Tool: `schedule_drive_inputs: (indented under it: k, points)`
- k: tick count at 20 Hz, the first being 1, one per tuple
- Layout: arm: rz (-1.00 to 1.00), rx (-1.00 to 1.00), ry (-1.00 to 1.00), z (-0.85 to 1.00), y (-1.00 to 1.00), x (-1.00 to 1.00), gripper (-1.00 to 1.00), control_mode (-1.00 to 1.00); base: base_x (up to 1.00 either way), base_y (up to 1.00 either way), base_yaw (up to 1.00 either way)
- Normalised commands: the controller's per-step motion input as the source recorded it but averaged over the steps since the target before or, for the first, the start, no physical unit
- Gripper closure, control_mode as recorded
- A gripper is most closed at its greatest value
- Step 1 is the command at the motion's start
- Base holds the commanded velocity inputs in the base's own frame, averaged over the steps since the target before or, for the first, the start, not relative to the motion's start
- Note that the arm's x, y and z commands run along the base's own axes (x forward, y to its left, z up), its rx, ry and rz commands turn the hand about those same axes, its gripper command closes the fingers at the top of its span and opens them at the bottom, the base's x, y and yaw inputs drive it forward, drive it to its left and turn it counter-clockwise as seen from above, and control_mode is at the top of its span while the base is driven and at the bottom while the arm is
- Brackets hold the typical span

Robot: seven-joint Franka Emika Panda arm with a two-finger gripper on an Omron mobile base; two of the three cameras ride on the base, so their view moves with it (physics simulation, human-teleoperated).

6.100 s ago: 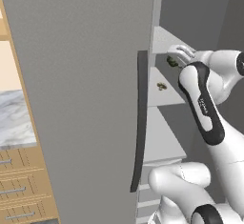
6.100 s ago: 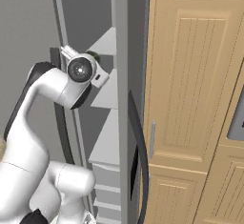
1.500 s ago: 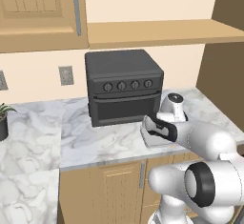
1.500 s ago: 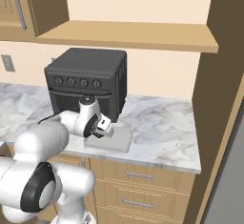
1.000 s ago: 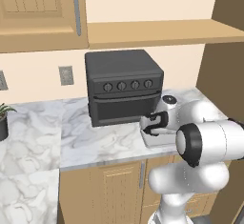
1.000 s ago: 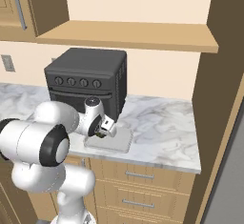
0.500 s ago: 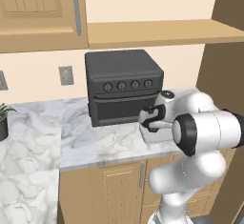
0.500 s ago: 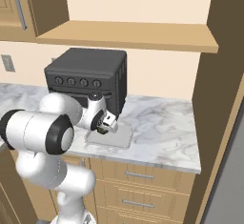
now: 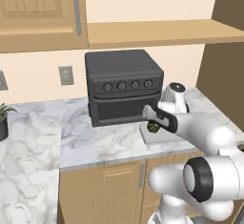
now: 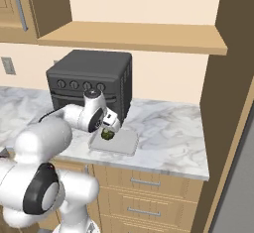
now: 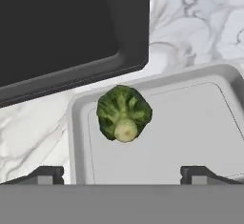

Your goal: Take the mushroom and broccoli out of the freezer and place them in the tupperware container on the counter. Then put the tupperware containing the vegetables back in the freezer.

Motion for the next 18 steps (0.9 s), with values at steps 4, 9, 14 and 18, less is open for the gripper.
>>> schedule_drive_inputs:
  k: [4, 9, 14, 18]
  points:
    - [0.00, -0.03, -0.36, 1.00, 0.00, -1.00, -1.00, -1.00, 0.00, 0.00, 0.00]
    - [0.00, -0.05, -0.35, 1.00, 0.00, -1.00, -1.00, -1.00, 0.00, 0.00, 0.00]
    - [0.00, -0.03, -0.22, 1.00, 0.00, -1.00, -1.00, -1.00, 0.00, 0.00, 0.00]
    - [0.00, 0.00, -0.08, 0.94, 0.00, -1.00, -1.00, -1.00, 0.00, 0.00, 0.00]
